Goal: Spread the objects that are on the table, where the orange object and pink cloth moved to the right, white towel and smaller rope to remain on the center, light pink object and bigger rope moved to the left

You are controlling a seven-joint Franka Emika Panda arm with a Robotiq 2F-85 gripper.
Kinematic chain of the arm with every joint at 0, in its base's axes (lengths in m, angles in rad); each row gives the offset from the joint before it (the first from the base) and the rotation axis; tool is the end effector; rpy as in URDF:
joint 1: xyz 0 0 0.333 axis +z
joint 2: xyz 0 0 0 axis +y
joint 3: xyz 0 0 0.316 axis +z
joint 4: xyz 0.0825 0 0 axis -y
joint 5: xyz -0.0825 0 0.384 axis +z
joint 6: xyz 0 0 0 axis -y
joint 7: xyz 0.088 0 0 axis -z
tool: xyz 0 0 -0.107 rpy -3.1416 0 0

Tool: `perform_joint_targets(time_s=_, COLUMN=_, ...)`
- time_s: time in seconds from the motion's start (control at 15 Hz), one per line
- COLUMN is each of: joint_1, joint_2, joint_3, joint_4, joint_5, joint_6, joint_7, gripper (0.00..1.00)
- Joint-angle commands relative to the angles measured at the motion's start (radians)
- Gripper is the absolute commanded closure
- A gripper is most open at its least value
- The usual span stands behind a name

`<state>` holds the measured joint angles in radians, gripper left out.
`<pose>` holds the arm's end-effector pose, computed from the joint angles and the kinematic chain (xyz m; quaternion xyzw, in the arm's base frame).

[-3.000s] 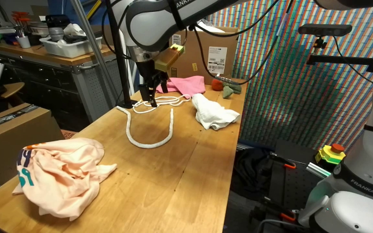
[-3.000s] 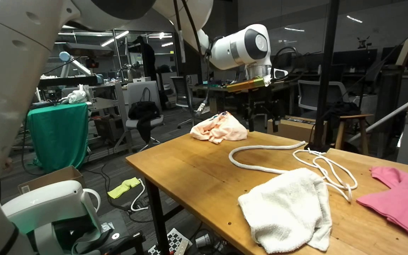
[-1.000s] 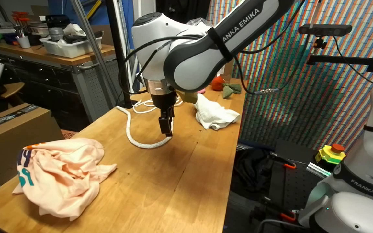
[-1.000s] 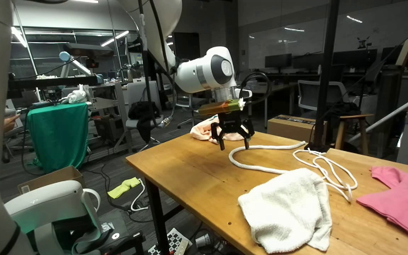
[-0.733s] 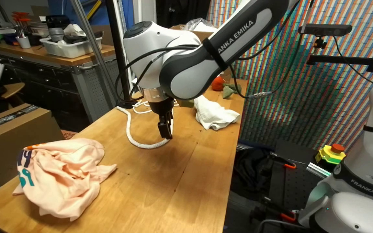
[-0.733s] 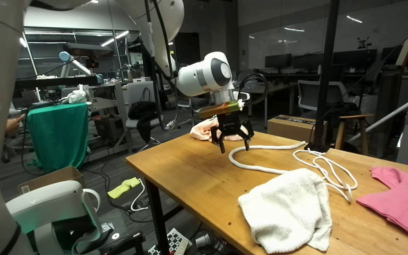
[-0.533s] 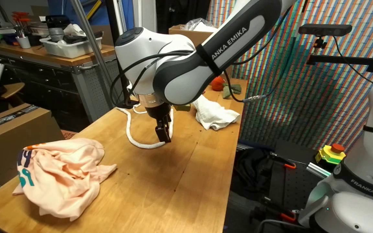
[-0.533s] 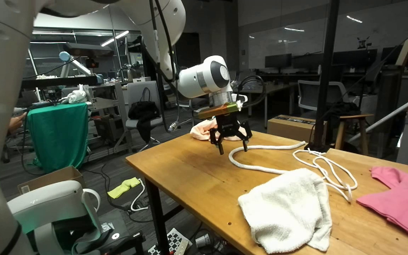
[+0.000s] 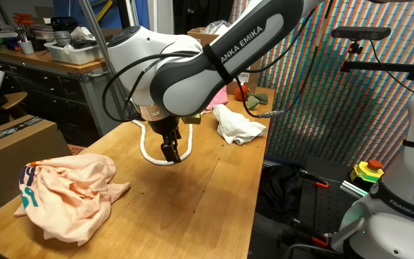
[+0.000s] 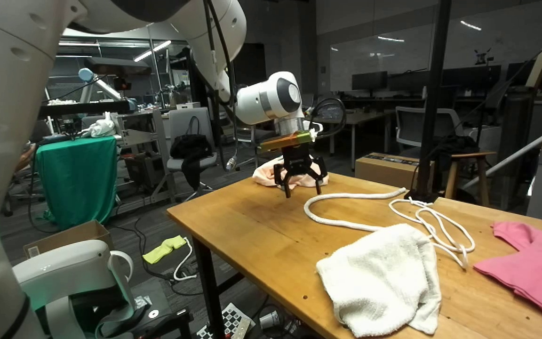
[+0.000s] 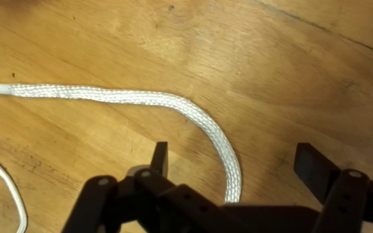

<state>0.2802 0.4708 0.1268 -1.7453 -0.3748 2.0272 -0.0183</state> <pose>0.6003 0.2287 0.2947 0.9413 0.2985 -0.0623 0.1449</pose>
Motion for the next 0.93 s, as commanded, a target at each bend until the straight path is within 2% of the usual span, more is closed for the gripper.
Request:
perform_joint_targets(time_s=0.0, joint_1=-0.029, joint_2=0.020, joint_3=0.025, joint_4=0.068, joint_5=0.087, joint_6=-0.050, joint_7=-0.089, gripper=0.00)
perform_joint_targets(time_s=0.27, joint_1=-0.057, joint_2=0.029, joint_3=0.038, joint_4=0.085, joint_5=0.170, joint_6=-0.071, joint_7=-0.190, gripper=0.00)
perform_joint_targets(time_s=0.47, joint_1=-0.069, joint_2=0.041, joint_3=0.038, joint_4=0.086, joint_5=0.189, joint_6=-0.060, joint_7=-0.243, gripper=0.00)
perform_joint_targets(time_s=0.87, joint_1=-0.065, joint_2=0.061, joint_3=0.029, joint_4=0.058, joint_5=0.170, joint_6=-0.008, joint_7=-0.229, gripper=0.00)
